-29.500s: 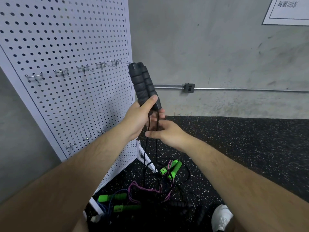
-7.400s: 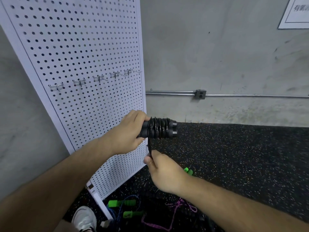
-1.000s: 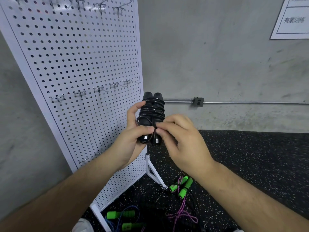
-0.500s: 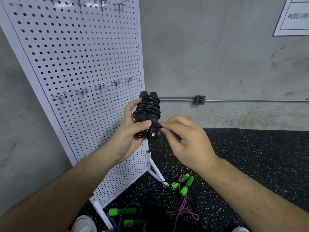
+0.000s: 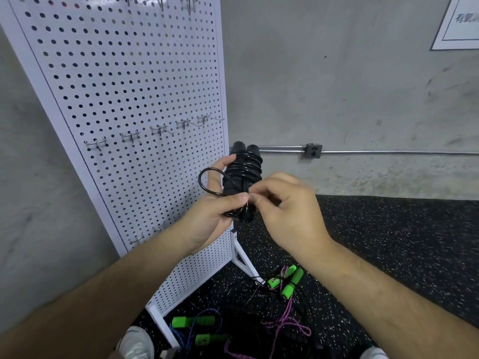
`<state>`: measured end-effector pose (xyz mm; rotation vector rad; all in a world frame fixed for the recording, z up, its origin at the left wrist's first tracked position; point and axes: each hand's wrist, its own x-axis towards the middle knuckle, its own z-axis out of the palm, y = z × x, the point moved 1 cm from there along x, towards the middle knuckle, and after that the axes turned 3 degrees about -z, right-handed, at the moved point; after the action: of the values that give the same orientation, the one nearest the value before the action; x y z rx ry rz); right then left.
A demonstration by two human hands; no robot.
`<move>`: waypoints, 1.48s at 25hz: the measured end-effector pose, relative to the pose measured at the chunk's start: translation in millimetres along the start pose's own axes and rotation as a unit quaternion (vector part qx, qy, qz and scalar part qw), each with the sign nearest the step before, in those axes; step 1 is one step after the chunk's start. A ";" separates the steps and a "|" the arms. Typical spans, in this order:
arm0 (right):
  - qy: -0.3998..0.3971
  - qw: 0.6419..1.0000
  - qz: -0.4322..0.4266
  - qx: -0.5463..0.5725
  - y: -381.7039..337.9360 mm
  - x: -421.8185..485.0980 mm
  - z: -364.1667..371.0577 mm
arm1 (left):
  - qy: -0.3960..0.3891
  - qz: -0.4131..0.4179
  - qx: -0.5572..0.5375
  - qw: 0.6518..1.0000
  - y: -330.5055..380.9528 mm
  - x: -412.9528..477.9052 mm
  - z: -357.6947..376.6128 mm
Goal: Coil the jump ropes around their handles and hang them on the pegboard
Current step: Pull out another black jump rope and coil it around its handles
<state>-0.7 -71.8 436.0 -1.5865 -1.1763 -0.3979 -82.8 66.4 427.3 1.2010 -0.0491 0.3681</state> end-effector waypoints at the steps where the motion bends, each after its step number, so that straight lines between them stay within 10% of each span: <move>1: -0.003 1.000 0.004 0.003 0.7 0.2 1.0 | -0.006 -0.008 0.001 1.000 -2.9 -0.4 0.3; 6: -0.035 0.999 0.017 0.013 8.9 -1.7 4.3 | 0.012 -0.010 0.033 0.999 -3.0 -2.3 -8.3; 13: -0.088 0.955 0.235 0.157 22.7 -8.0 23.5 | 0.021 -0.029 0.389 0.921 -5.7 -13.3 -28.8; 19: -0.123 0.901 0.352 0.222 23.9 -7.6 23.8 | 0.081 -0.053 0.361 0.928 -3.2 -25.7 -37.0; 30: -0.276 0.916 0.272 0.105 40.7 -55.8 75.6 | 0.132 -0.154 0.441 0.874 -47.1 -57.7 -86.0; 37: -0.285 0.846 0.432 0.125 92.4 -154.1 131.3 | 0.146 -0.250 0.395 0.872 -151.9 -113.4 -111.9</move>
<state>-34.0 -25.2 220.9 -1.8585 -0.7439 0.8384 -160.6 93.3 223.2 1.8851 0.7308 0.0932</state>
